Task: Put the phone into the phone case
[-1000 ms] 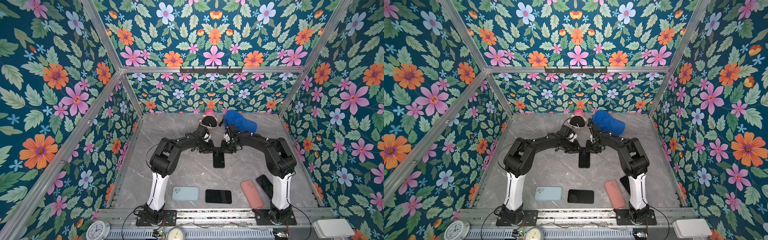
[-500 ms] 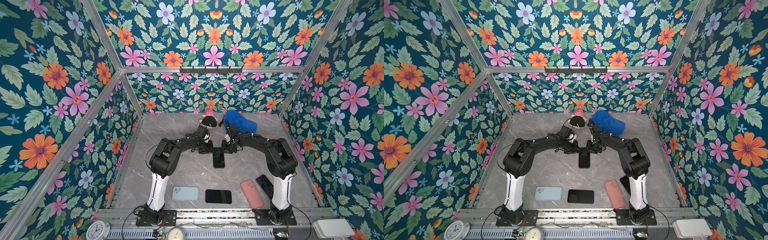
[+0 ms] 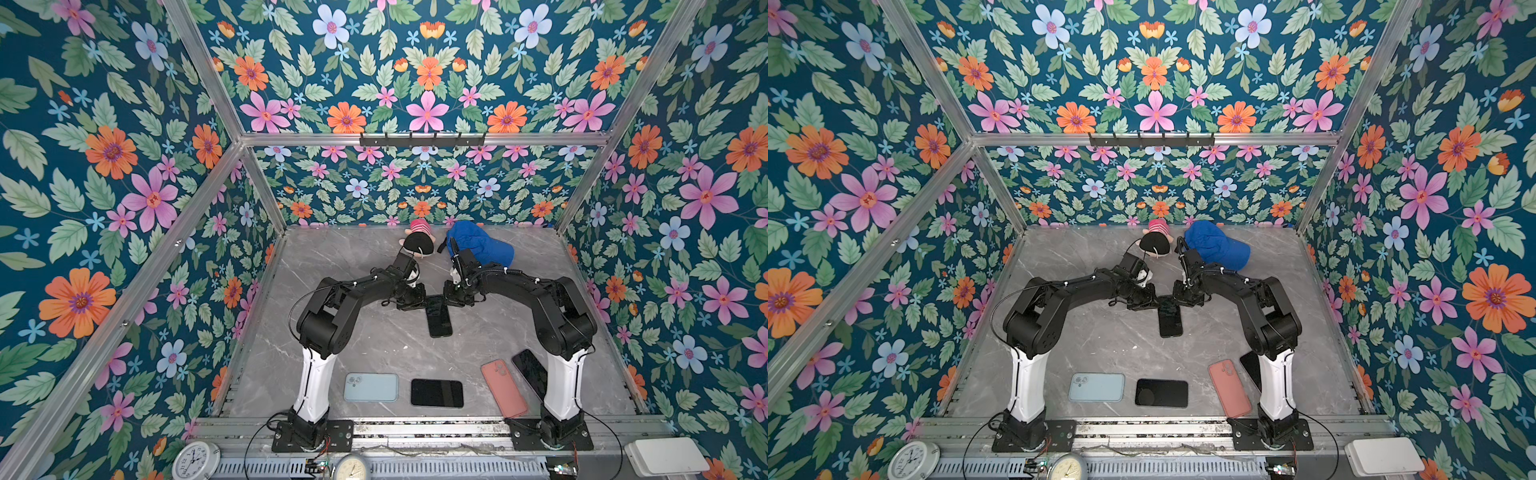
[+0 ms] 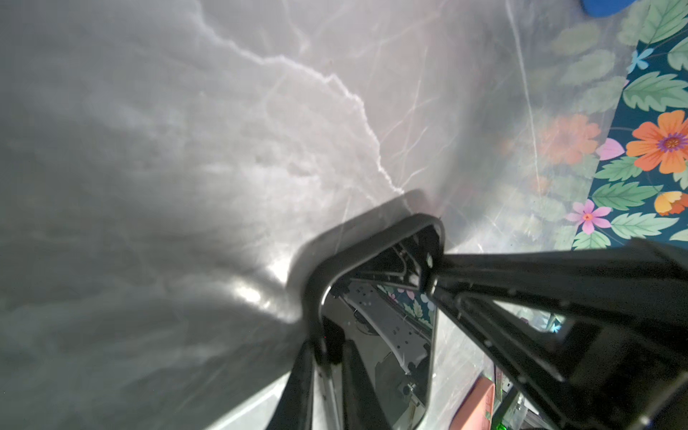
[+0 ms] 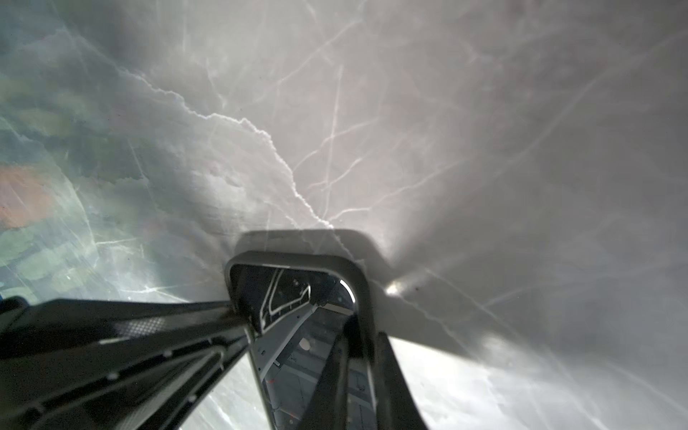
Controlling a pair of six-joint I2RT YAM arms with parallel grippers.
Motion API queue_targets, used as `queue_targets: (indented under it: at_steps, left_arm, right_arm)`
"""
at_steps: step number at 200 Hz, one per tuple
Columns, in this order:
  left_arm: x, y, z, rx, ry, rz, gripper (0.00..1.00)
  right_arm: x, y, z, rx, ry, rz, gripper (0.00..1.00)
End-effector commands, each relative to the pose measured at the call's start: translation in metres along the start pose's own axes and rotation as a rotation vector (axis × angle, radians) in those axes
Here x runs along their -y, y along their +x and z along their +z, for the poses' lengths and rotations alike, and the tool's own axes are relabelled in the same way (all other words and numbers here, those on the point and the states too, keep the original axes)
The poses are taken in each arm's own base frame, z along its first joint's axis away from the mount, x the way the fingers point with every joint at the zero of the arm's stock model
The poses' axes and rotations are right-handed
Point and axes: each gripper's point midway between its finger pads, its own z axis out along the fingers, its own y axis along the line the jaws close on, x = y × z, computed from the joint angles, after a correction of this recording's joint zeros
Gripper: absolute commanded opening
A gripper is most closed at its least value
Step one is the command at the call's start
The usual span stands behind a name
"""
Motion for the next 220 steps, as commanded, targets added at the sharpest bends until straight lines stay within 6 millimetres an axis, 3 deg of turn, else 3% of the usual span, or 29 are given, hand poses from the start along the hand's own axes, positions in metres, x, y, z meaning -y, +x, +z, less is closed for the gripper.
queue_targets:
  at_steps: [1, 48, 99, 141, 153, 182, 190, 220]
  left_arm:
    - [0.002, 0.008, -0.002, -0.024, -0.001, 0.007, 0.17]
    - [0.003, 0.009, -0.014, 0.002, -0.017, 0.013, 0.27]
    - [-0.002, 0.027, -0.033, 0.045, -0.002, -0.021, 0.41]
    - [-0.007, 0.046, -0.037, 0.032, 0.023, -0.041, 0.44]
    - [-0.008, 0.050, -0.038, 0.032, 0.030, -0.043, 0.46]
    - [-0.009, 0.054, -0.040, 0.039, 0.038, -0.047, 0.47]
    - [-0.009, 0.054, -0.040, 0.041, 0.041, -0.046, 0.47]
    - [-0.011, 0.057, -0.042, 0.037, 0.032, -0.042, 0.47]
  right_arm:
    - [0.000, 0.011, -0.002, -0.037, 0.005, 0.008, 0.20]
    - [0.001, 0.016, -0.020, -0.011, 0.021, -0.011, 0.41]
    - [0.006, 0.057, -0.035, -0.013, 0.086, -0.083, 0.56]
    - [0.018, 0.105, -0.044, -0.004, 0.196, -0.197, 0.49]
    - [0.008, 0.115, -0.052, 0.020, 0.182, -0.231, 0.46]
    - [-0.009, 0.128, -0.040, 0.011, 0.161, -0.239, 0.37]
    - [-0.008, 0.131, -0.027, -0.007, 0.182, -0.247, 0.35]
    - [-0.013, 0.130, -0.009, -0.019, 0.198, -0.253, 0.31]
